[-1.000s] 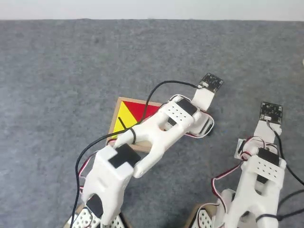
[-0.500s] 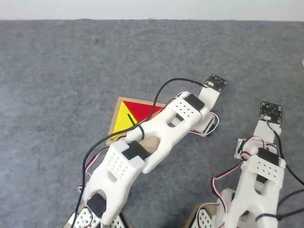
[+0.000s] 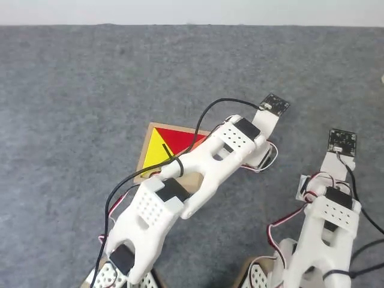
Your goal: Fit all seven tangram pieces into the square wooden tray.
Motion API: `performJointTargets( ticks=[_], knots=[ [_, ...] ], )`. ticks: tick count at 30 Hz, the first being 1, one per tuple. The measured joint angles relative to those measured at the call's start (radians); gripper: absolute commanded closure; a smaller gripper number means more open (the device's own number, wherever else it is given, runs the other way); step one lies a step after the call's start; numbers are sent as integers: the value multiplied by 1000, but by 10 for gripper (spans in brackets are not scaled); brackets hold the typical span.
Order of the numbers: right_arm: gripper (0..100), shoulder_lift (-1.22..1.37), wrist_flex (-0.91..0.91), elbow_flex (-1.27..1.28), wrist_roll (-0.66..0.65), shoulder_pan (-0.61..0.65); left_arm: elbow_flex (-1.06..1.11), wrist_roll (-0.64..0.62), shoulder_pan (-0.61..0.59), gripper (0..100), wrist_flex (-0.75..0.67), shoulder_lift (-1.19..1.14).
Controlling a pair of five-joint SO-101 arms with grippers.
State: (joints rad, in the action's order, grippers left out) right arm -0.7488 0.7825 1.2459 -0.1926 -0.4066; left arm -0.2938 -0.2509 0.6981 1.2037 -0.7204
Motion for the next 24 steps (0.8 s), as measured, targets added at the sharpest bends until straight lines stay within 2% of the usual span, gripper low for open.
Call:
performJointTargets(
  ticks=[9,14,19,24],
  knots=[
    [772,0,0,0,0,0,0,-3,0,870,0,0],
    [772,0,0,0,0,0,-26,-3,0,874,46,0],
    [772,0,0,0,0,0,-146,18,0,882,170,0],
    [772,0,0,0,0,0,-354,61,-14,863,353,0]
  ],
)
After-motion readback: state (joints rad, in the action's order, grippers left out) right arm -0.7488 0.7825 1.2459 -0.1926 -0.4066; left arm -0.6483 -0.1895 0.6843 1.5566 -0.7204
